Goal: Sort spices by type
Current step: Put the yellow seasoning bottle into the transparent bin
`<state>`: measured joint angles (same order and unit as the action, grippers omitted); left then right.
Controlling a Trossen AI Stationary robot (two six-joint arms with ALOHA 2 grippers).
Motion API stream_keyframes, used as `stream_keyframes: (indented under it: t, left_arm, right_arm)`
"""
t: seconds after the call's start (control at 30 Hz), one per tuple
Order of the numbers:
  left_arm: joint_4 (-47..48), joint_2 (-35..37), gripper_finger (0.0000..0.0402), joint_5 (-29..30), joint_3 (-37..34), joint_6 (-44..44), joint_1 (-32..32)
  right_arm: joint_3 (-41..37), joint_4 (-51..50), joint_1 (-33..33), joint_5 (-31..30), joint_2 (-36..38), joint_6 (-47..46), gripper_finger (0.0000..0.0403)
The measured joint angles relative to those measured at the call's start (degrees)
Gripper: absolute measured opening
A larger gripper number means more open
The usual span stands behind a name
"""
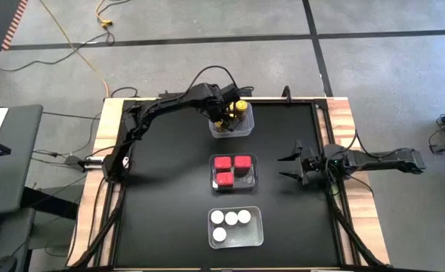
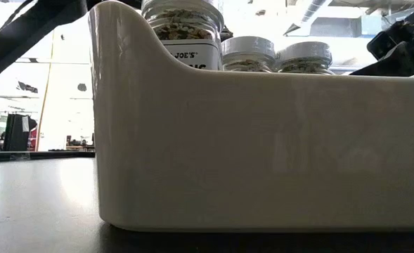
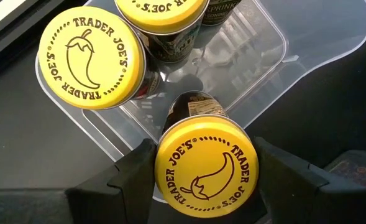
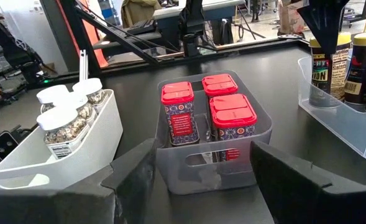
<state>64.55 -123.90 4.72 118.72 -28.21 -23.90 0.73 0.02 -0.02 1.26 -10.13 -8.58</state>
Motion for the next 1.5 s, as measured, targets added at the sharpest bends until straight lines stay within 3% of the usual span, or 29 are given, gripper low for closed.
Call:
stream_keyframes:
  t: [0.53, 1.07, 1.5]
  left_arm:
    - [-2.30, -2.45, 0.0230, -1.43, 0.14, -0.95, 0.11]
    - [3.58, -2.58, 0.0230, -5.94, 1.55, -2.95, -1.30]
    - [6.23, -2.67, 0.0230, -6.08, 4.02, -2.75, -1.86]
  right_arm:
    - [0.00, 0.15, 0.01, 0.01, 0.00, 0.01, 0.0286]
    - [0.00, 0.23, 0.01, 0.01, 0.02, 0.01, 0.0286]
    - [0.00, 0.23, 0.00, 0.00, 0.00, 0.01, 0.0286]
